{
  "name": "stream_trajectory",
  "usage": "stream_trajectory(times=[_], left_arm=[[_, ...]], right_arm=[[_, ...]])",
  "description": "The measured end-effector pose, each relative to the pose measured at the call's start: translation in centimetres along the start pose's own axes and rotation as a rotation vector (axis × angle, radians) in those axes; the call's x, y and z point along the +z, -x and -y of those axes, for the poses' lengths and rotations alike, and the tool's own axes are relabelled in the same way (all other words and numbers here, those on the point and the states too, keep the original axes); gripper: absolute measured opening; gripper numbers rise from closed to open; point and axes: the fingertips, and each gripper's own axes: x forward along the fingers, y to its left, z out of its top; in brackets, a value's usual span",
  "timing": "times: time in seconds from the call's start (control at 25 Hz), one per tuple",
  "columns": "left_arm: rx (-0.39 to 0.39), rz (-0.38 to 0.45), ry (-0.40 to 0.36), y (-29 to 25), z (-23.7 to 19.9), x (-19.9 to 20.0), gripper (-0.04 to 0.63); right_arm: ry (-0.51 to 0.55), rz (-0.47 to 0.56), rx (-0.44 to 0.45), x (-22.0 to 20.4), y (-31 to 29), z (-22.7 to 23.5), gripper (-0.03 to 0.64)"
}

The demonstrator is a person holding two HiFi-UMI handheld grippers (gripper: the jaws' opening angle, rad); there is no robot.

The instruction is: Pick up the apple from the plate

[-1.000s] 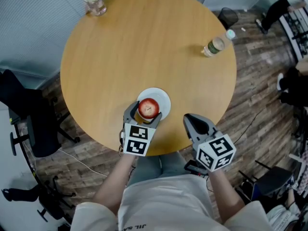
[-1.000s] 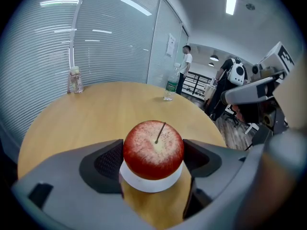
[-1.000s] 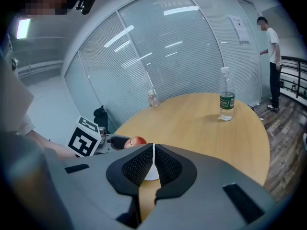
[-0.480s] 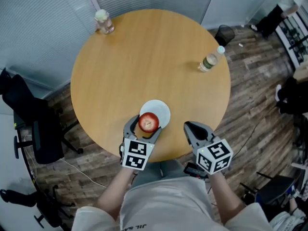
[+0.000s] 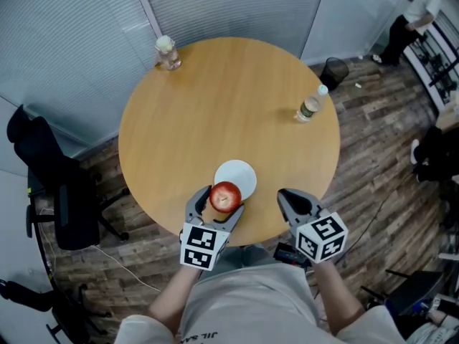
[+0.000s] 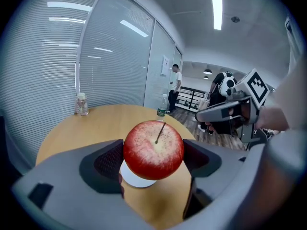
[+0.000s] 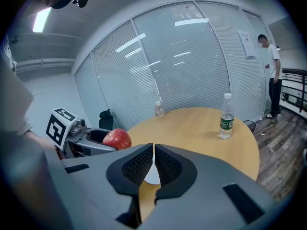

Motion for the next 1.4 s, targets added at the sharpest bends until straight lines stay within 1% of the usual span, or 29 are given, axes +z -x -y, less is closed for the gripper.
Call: stream_trajectory(times=[0.16,0.36,0.52,0.68,0.88,1.4], left_arm=[[0.005,0.025,0.004,1.7,0.2,0.4,0.388],[-0.017,0.069,0.040,3.8,0.8,1.5,0.388],[-0.023,0.091,0.031,4.9,0.7,2.2,0.388],[-0.018,0.114,0.047,5.5,0.4,2.8,0.388],[-0.016,0.128,0.043,5.6,-0.3,3.5,0.388],[-0.032,0.141,0.046,5.8,-0.1,3.4,0.388]], right_arm=[[0.008,0.012,0.002,0.7,0.4,-0.7,0.035],[0.013,0.028,0.004,1.2,1.0,-1.4,0.035],[0.022,0.044,0.004,1.8,1.3,-1.9,0.035],[0.022,0.055,0.007,2.2,1.3,-2.1,0.035],[0.059,0.051,0.023,2.8,1.0,-2.9,0.035],[0.055,0.070,0.029,3.0,0.9,-3.5,0.035]])
